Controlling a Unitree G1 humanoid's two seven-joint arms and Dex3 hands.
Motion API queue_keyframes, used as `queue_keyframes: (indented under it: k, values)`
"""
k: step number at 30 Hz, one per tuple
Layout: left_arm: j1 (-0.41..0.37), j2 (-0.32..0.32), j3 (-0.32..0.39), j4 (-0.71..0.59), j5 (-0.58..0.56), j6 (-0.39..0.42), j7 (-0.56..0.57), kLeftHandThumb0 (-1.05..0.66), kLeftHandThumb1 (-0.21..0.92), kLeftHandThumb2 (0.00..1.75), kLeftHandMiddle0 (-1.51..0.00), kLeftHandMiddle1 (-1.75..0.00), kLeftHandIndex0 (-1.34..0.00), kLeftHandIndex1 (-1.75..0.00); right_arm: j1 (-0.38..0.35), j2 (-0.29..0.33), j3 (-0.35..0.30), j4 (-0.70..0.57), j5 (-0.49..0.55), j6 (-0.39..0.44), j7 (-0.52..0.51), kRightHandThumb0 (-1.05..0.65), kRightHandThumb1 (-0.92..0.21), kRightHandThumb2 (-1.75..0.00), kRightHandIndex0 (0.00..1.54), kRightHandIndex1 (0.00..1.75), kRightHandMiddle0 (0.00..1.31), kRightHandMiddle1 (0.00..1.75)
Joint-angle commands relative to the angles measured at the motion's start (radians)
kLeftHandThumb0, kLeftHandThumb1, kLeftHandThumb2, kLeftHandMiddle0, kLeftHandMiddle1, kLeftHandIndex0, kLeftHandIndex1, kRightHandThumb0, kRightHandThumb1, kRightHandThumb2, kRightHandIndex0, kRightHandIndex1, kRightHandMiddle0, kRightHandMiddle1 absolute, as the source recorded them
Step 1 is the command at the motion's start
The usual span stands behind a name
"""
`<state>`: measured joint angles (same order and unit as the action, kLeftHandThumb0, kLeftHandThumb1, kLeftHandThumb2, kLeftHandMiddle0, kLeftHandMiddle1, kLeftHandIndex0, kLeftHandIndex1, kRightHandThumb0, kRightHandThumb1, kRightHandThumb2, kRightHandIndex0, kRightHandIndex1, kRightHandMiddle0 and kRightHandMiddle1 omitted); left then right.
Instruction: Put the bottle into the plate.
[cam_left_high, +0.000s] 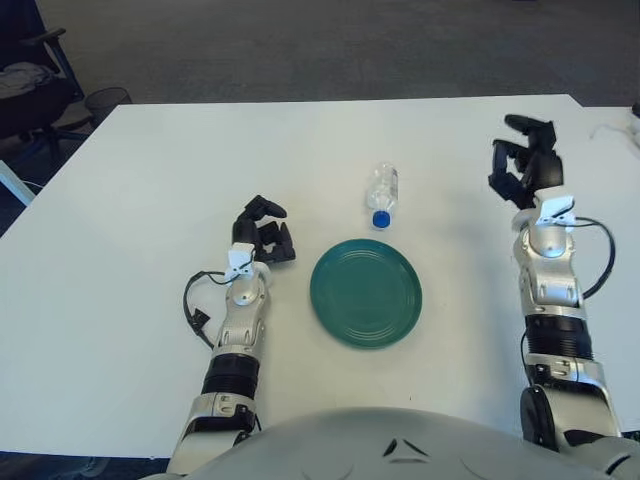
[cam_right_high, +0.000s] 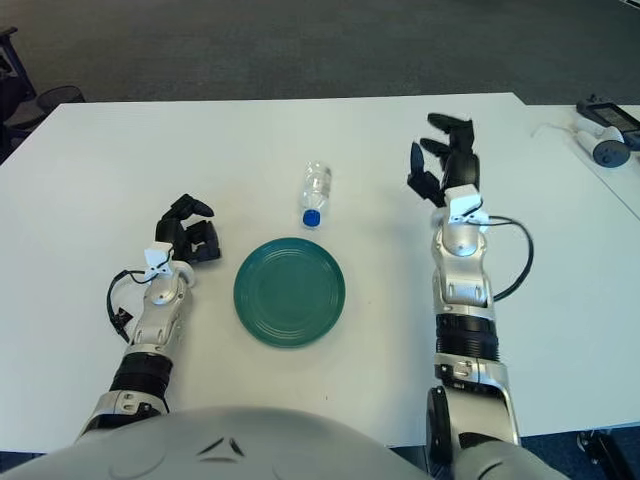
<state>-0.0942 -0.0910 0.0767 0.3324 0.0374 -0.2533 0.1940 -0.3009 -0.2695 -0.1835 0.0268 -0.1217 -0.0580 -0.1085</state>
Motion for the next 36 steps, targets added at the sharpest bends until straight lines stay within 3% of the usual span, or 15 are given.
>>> queue_keyframes:
  k: [1, 7, 11, 13, 16, 21, 32, 36]
  values:
    - [-0.009, 0.002, 0.004, 0.013, -0.019, 0.009, -0.015, -0.6, 0.05, 1.65, -1.32, -1.75, -0.84, -1.75, -0.08, -0.051, 0.044, -0.067, -0.052, 0.059, 0.046, -0.48, -0.75, -0.8, 0.26, 0.9, 0.0, 1.11]
    - [-0.01, 0.001, 0.005, 0.016, -0.042, 0.017, -0.034, -0.6, 0.05, 1.65, -1.32, -1.75, -0.84, -1.75, -0.189, -0.099, 0.094, -0.002, -0.115, 0.076, 0.077, -0.49, -0.73, -0.8, 0.23, 0.91, 0.0, 1.08]
    - [-0.011, 0.0, 0.003, 0.018, -0.028, 0.011, -0.018, -0.6, 0.05, 1.65, -1.32, -1.75, -0.84, -1.75, -0.27, -0.143, 0.162, 0.075, -0.211, 0.016, 0.077, -0.53, -0.75, -0.72, 0.19, 0.84, 0.0, 1.01]
    - [-0.01, -0.003, 0.001, 0.018, -0.014, 0.009, -0.001, -0.59, 0.05, 1.65, -1.32, -1.75, -0.84, -1.75, -0.285, -0.182, 0.197, 0.092, -0.245, -0.038, 0.107, -0.63, -0.78, -0.6, 0.11, 0.72, 0.0, 0.93]
    - [-0.009, -0.006, -0.003, 0.017, 0.008, 0.013, 0.023, -0.59, 0.05, 1.64, -1.32, -1.75, -0.83, -1.75, -0.303, -0.243, 0.242, 0.114, -0.281, -0.126, 0.157, -0.84, -0.81, -0.4, 0.04, 0.34, 0.0, 0.5]
    - [-0.009, -0.008, -0.002, 0.019, 0.005, 0.008, 0.024, -0.59, 0.05, 1.65, -1.32, -1.75, -0.84, -1.75, -0.348, -0.334, 0.297, 0.173, -0.339, -0.229, 0.236, -1.0, -0.84, -0.25, 0.01, 0.07, 0.0, 0.12]
    - [-0.009, -0.008, 0.002, 0.031, 0.0, -0.019, 0.019, -0.6, 0.04, 1.66, -1.32, -1.75, -0.85, -1.75, -0.452, -0.414, 0.442, 0.261, -0.493, -0.327, 0.378, -1.05, -0.8, -0.16, 0.0, 0.0, 0.0, 0.0]
    - [-0.01, -0.006, 0.004, 0.035, -0.004, -0.015, 0.017, -0.6, 0.04, 1.66, -1.32, -1.75, -0.85, -1.75, -0.551, -0.361, 0.589, 0.552, -0.68, -0.407, 0.216, -1.05, -0.8, -0.14, 0.0, 0.0, 0.0, 0.0]
